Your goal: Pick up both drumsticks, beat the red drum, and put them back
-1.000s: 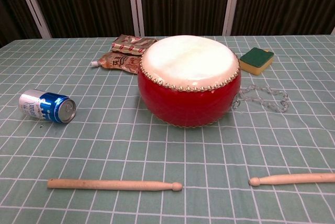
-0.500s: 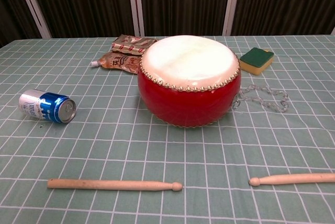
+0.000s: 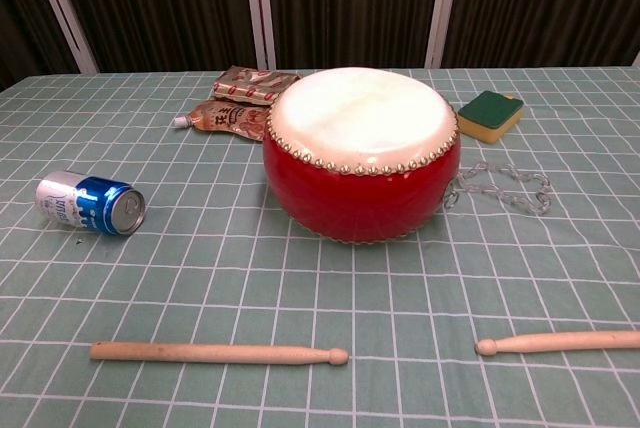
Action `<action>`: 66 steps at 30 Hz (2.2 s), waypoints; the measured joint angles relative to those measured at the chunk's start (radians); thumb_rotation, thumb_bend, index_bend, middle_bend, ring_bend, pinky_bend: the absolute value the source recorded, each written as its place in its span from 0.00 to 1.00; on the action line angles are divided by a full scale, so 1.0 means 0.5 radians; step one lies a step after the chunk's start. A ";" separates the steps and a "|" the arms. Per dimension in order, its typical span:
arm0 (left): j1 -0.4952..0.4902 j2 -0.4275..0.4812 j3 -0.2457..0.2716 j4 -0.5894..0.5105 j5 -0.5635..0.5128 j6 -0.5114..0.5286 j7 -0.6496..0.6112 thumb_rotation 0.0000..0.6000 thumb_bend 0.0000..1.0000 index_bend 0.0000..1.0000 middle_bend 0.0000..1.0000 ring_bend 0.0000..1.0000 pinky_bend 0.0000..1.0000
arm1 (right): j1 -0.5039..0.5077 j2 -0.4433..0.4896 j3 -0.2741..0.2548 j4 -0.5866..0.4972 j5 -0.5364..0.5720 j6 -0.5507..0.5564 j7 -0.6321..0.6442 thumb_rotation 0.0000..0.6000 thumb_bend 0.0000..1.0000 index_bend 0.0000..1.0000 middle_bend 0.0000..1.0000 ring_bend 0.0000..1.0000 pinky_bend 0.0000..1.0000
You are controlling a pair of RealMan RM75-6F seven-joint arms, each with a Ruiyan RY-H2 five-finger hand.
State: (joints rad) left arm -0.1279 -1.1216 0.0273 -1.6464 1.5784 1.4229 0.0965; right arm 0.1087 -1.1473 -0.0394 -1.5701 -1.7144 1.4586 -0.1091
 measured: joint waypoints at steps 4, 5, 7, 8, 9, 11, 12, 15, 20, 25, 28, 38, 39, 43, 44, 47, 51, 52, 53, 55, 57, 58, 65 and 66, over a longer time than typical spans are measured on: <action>-0.003 -0.005 0.000 -0.003 0.002 -0.002 0.012 1.00 0.00 0.00 0.00 0.00 0.05 | 0.024 -0.018 -0.033 -0.054 -0.012 -0.100 -0.140 1.00 0.21 0.40 1.00 1.00 1.00; -0.003 -0.005 0.000 -0.003 0.003 -0.002 0.013 1.00 0.00 0.00 0.00 0.00 0.05 | 0.031 -0.028 -0.039 -0.068 -0.013 -0.127 -0.189 1.00 0.21 0.40 1.00 1.00 1.00; -0.002 -0.005 0.000 -0.003 0.003 -0.001 0.013 1.00 0.00 0.00 0.00 0.00 0.05 | 0.042 -0.045 -0.045 -0.089 -0.010 -0.168 -0.258 1.00 0.21 0.41 1.00 1.00 1.00; -0.002 -0.005 0.000 -0.003 0.001 -0.002 0.012 1.00 0.00 0.00 0.00 0.00 0.05 | 0.047 -0.057 -0.048 -0.097 -0.007 -0.189 -0.292 1.00 0.21 0.42 1.00 1.00 1.00; -0.003 -0.005 -0.001 -0.004 -0.001 -0.003 0.011 1.00 0.00 0.00 0.00 0.00 0.05 | 0.054 -0.075 -0.050 -0.109 0.002 -0.219 -0.338 1.00 0.21 0.43 1.00 1.00 1.00; -0.004 -0.003 -0.001 -0.005 -0.003 -0.005 0.003 1.00 0.00 0.00 0.00 0.00 0.05 | 0.063 -0.109 -0.047 -0.128 0.028 -0.262 -0.418 1.00 0.21 0.45 1.00 1.00 1.00; -0.005 -0.001 -0.001 -0.004 -0.003 -0.007 -0.002 1.00 0.00 0.00 0.00 0.00 0.05 | 0.069 -0.139 -0.041 -0.138 0.057 -0.291 -0.478 1.00 0.21 0.46 1.00 1.00 1.00; -0.010 0.004 0.001 -0.002 0.001 -0.015 -0.016 1.00 0.00 0.00 0.00 0.00 0.05 | 0.082 -0.232 -0.010 -0.161 0.180 -0.364 -0.635 1.00 0.21 0.49 1.00 1.00 1.00; -0.016 0.008 0.003 -0.001 0.003 -0.024 -0.025 1.00 0.00 0.00 0.00 0.00 0.05 | 0.100 -0.383 0.053 -0.175 0.372 -0.432 -0.819 1.00 0.24 0.51 1.00 1.00 1.00; -0.018 0.011 0.003 -0.002 -0.003 -0.031 -0.032 1.00 0.00 0.00 0.00 0.00 0.05 | 0.118 -0.468 0.099 -0.143 0.508 -0.470 -0.888 1.00 0.24 0.51 1.00 1.00 1.00; -0.020 0.011 0.003 -0.002 -0.004 -0.035 -0.031 1.00 0.00 0.00 0.00 0.00 0.05 | 0.128 -0.492 0.115 -0.113 0.559 -0.482 -0.907 1.00 0.25 0.51 1.00 1.00 1.00; -0.022 0.009 0.003 -0.004 -0.008 -0.036 -0.023 1.00 0.00 0.00 0.00 0.00 0.05 | 0.146 -0.520 0.114 -0.078 0.675 -0.519 -0.968 1.00 0.26 0.53 1.00 1.00 1.00; -0.022 0.009 0.003 -0.004 -0.008 -0.037 -0.023 1.00 0.00 0.00 0.00 0.00 0.05 | 0.147 -0.524 0.111 -0.078 0.687 -0.523 -0.979 1.00 0.26 0.53 1.00 1.00 1.00; -0.023 0.010 0.003 -0.005 -0.009 -0.037 -0.024 1.00 0.00 0.00 0.00 0.00 0.05 | 0.154 -0.536 0.104 -0.083 0.720 -0.527 -1.006 1.00 0.26 0.53 1.00 1.00 1.00; -0.022 0.010 0.003 -0.004 -0.009 -0.037 -0.024 1.00 0.00 0.00 0.00 0.00 0.05 | 0.155 -0.538 0.104 -0.081 0.724 -0.528 -1.009 1.00 0.26 0.53 1.00 1.00 1.00; -0.023 0.010 0.002 -0.005 -0.010 -0.037 -0.025 1.00 0.00 0.00 0.00 0.00 0.05 | 0.159 -0.546 0.106 -0.074 0.744 -0.530 -1.011 1.00 0.27 0.53 1.00 1.00 1.00; -0.023 0.010 0.002 -0.005 -0.011 -0.037 -0.025 1.00 0.00 0.00 0.00 0.00 0.05 | 0.171 -0.558 0.112 -0.066 0.793 -0.547 -1.016 1.00 0.30 0.53 1.00 1.00 1.00; -0.023 0.010 0.002 -0.005 -0.012 -0.037 -0.025 1.00 0.00 0.00 0.00 0.00 0.05 | 0.175 -0.561 0.112 -0.064 0.803 -0.551 -1.021 1.00 0.31 0.53 1.00 1.00 1.00; -0.023 0.009 0.002 -0.005 -0.014 -0.038 -0.027 1.00 0.00 0.00 0.00 0.00 0.05 | 0.178 -0.564 0.112 -0.062 0.809 -0.554 -1.027 1.00 0.33 0.53 1.00 1.00 1.00; -0.024 0.009 0.001 -0.006 -0.015 -0.039 -0.028 1.00 0.00 0.00 0.00 0.00 0.05 | 0.184 -0.569 0.107 -0.058 0.822 -0.560 -1.046 1.00 0.34 0.53 1.00 1.00 1.00; -0.024 0.009 0.001 -0.008 -0.014 -0.038 -0.029 1.00 0.00 0.00 0.00 0.00 0.05 | 0.190 -0.577 0.101 -0.053 0.844 -0.570 -1.071 1.00 0.35 0.53 1.00 1.00 1.00; -0.024 0.009 0.001 -0.007 -0.013 -0.037 -0.030 1.00 0.00 0.00 0.00 0.00 0.05 | 0.193 -0.579 0.099 -0.052 0.857 -0.574 -1.085 1.00 0.35 0.53 1.00 1.00 1.00; -0.025 0.010 0.001 -0.008 -0.013 -0.036 -0.037 1.00 0.00 0.00 0.00 0.00 0.05 | 0.211 -0.590 0.081 -0.059 0.944 -0.590 -1.178 1.00 0.34 0.53 1.00 1.00 1.00; -0.025 0.010 0.001 -0.008 -0.013 -0.036 -0.037 1.00 0.00 0.00 0.00 0.00 0.05 | 0.214 -0.592 0.079 -0.059 0.952 -0.588 -1.186 1.00 0.35 0.53 1.00 1.00 1.00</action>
State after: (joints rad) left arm -0.1403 -1.1166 0.0278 -1.6506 1.5721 1.4050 0.0780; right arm 0.2159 -1.4434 0.0000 -1.5994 -1.2385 1.1645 -0.7019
